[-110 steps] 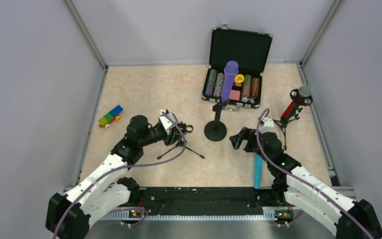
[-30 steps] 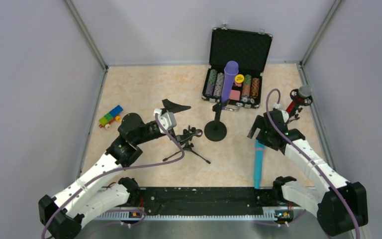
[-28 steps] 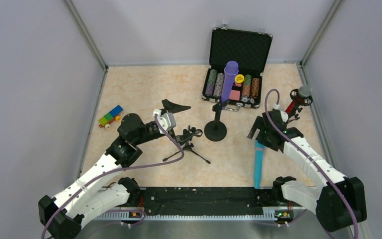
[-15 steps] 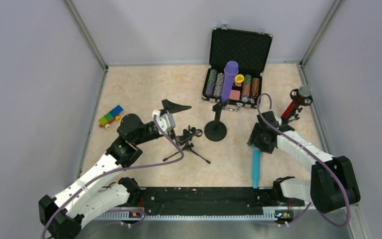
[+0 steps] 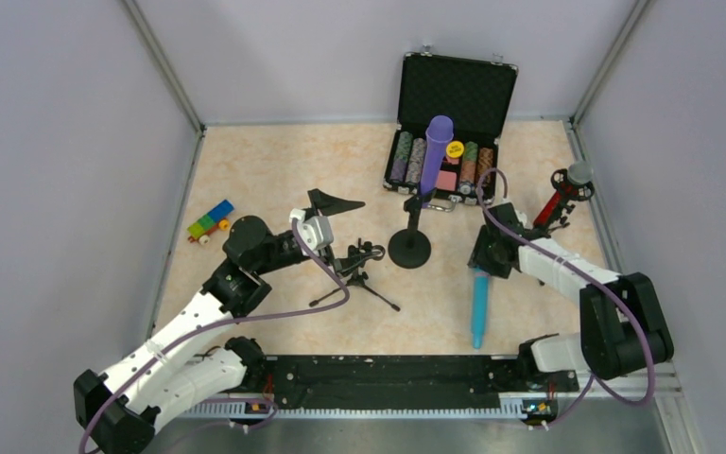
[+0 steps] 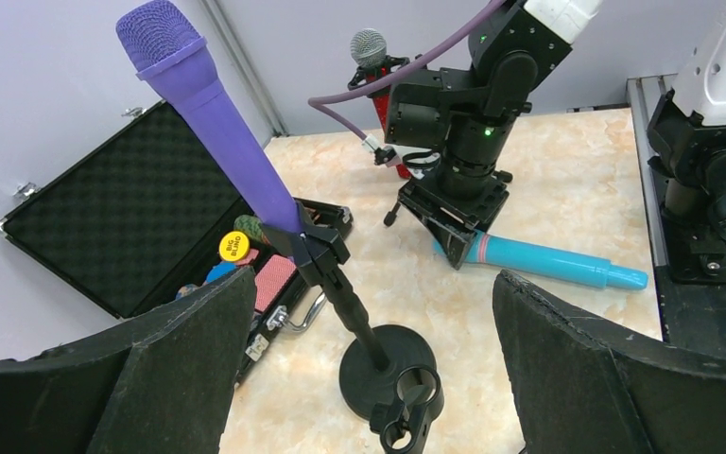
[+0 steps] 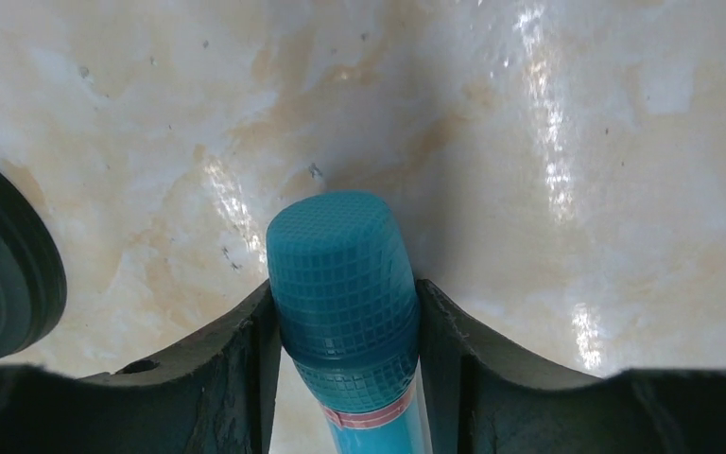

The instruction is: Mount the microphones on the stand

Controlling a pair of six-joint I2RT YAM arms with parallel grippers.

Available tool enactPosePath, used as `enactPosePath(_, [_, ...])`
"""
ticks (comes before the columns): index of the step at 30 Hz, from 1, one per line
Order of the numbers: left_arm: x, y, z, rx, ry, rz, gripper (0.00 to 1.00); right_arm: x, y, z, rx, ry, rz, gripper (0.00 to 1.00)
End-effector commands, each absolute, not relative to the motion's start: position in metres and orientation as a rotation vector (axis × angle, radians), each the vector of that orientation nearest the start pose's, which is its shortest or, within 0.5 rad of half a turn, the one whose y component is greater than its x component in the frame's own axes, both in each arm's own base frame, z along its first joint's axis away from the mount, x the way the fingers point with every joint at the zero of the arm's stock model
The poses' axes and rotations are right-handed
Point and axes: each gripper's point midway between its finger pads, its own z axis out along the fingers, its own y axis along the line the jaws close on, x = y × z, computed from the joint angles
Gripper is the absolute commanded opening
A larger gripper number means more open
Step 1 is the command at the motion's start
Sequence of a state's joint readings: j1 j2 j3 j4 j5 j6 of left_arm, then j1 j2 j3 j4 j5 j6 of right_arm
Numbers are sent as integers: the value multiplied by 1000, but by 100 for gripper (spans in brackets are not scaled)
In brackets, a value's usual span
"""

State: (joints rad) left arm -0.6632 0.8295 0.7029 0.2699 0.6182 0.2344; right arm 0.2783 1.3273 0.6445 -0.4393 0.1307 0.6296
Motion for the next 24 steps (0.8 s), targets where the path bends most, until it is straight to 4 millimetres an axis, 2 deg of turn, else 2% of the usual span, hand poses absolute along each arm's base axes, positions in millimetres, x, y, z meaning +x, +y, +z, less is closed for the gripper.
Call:
enactPosePath(1, [189, -272, 344, 1086, 989, -795, 99, 281, 65, 30, 453, 2566, 33, 42])
enactPosePath(3, [190, -272, 343, 1095, 999, -781, 99, 289, 59, 34, 449, 2542, -8, 42])
enactPosePath(4, [190, -271, 343, 1101, 1001, -776, 99, 296, 58, 39, 427, 2526, -18, 56])
enactPosePath(5, [190, -271, 342, 1102, 1001, -774, 99, 298, 59, 39, 403, 2535, -14, 75])
enactPosePath(7, [190, -271, 341, 1103, 1004, -776, 99, 298, 63, 38, 352, 2564, -4, 96])
enactPosePath(8, [190, -272, 339, 1106, 1008, -779, 99, 297, 64, 39, 339, 2576, 1, 99])
enactPosePath(13, [189, -273, 337, 1112, 1006, -789, 99, 282, 68, 36, 331, 2631, 31, 99])
enactPosePath(21, [189, -274, 336, 1119, 991, -789, 99, 239, 68, 28, 381, 2721, 77, 99])
enactPosePath(24, [188, -276, 336, 1121, 986, -797, 99, 226, 76, 24, 388, 2759, 142, 97])
